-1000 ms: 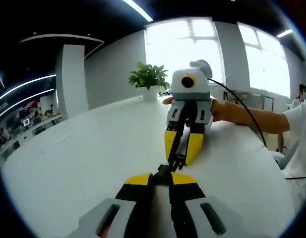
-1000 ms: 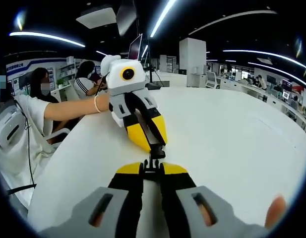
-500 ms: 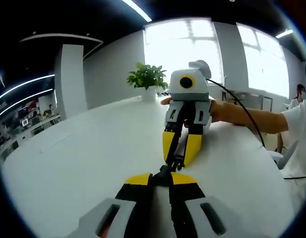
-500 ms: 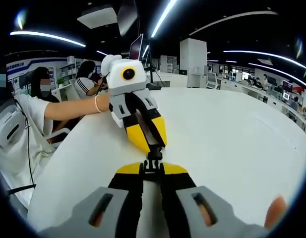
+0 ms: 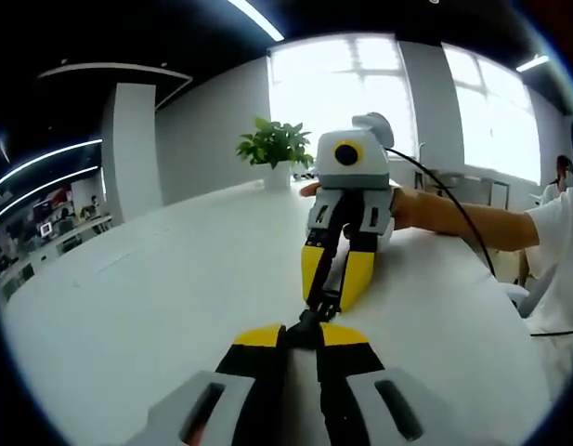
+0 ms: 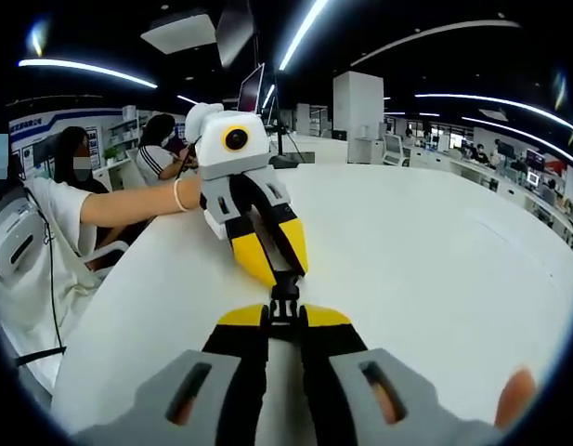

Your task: Snap the two parts of the plastic buckle together until the buckle closes and remains connected.

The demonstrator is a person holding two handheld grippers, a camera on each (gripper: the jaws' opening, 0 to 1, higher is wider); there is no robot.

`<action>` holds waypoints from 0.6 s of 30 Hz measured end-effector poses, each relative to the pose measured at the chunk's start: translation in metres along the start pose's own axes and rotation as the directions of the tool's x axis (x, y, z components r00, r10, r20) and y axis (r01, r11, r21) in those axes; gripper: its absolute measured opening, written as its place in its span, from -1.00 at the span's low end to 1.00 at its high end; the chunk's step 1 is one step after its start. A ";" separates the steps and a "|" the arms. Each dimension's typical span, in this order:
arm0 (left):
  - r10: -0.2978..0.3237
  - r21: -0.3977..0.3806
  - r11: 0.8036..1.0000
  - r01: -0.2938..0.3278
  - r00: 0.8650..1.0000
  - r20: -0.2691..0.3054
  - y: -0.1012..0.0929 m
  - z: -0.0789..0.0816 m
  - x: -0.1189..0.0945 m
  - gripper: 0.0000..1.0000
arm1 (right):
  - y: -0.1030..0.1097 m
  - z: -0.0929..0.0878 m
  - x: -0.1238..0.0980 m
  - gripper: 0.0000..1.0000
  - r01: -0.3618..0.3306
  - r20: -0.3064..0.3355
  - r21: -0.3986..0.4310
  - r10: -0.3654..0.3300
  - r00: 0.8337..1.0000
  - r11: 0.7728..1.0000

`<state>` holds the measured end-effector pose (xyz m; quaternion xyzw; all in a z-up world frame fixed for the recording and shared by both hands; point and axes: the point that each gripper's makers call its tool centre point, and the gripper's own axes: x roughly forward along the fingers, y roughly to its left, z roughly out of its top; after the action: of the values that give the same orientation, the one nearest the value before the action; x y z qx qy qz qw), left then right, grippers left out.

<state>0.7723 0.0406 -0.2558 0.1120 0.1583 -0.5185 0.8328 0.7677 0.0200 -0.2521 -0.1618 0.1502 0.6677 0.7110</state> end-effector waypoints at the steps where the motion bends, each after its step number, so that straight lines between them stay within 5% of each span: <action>1: 0.000 -0.001 1.000 0.000 1.000 0.000 0.000 0.000 0.000 -0.76 | 0.000 0.000 0.000 -0.73 0.000 -0.001 -0.001 0.000 1.000 1.000; 18: -0.002 -0.001 1.000 0.002 1.000 0.004 -0.001 0.001 0.001 -0.76 | 0.005 0.001 0.003 -0.72 -0.008 0.007 0.004 0.008 1.000 1.000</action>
<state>0.7724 0.0390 -0.2555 0.1105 0.1568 -0.5194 0.8327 0.7632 0.0233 -0.2521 -0.1576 0.1496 0.6709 0.7090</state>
